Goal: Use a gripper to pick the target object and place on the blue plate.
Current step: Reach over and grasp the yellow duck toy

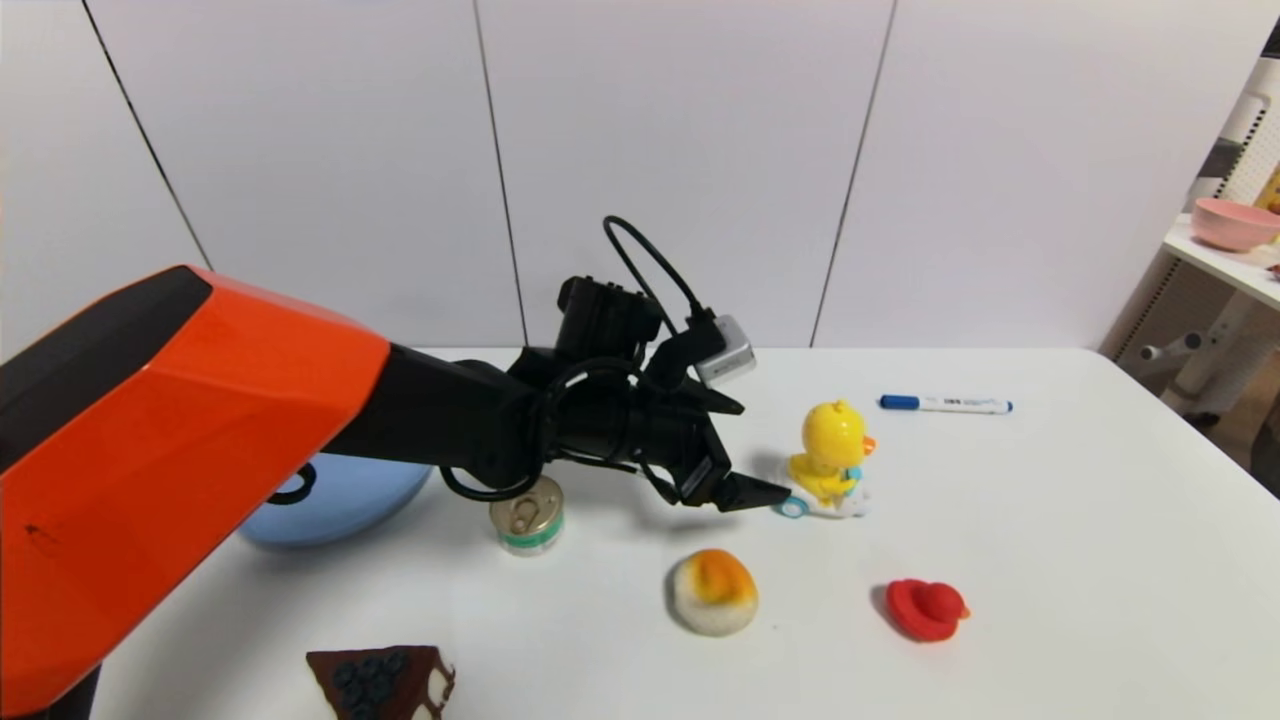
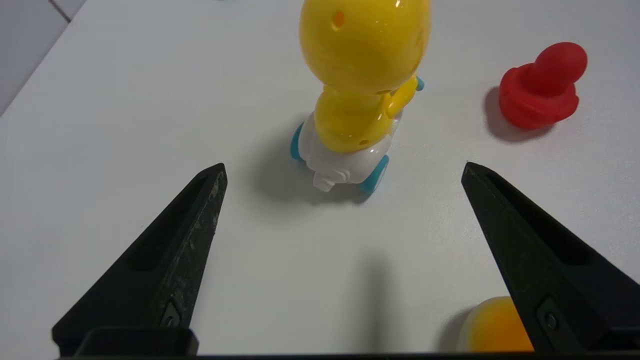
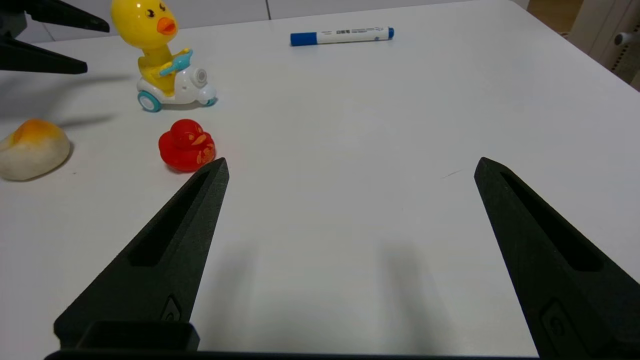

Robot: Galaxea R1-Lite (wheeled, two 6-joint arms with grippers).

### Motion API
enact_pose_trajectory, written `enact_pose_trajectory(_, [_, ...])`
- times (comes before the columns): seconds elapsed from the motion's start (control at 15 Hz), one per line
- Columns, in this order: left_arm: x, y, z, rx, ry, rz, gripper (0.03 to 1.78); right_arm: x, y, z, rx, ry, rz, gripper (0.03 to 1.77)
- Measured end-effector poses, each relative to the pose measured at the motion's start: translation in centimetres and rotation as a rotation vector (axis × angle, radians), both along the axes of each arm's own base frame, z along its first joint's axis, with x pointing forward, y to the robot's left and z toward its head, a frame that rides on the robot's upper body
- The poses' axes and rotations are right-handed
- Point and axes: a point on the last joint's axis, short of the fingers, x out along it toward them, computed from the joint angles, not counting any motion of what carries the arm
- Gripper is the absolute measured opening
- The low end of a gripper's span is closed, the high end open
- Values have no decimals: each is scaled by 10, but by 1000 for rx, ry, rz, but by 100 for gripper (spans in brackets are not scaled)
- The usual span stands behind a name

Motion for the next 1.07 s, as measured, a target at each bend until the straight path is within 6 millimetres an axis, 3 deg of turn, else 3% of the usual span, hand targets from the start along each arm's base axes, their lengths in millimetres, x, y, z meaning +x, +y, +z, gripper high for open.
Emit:
enact_pose_trajectory(0.6, [17,-17,-7,-74,-60,-51,169,0,0,0,0,0,0,170])
enact_pose_trajectory(1.07, [16,-32,-13,-84,-45,-96,169,0,0,0,0,-1,0,170])
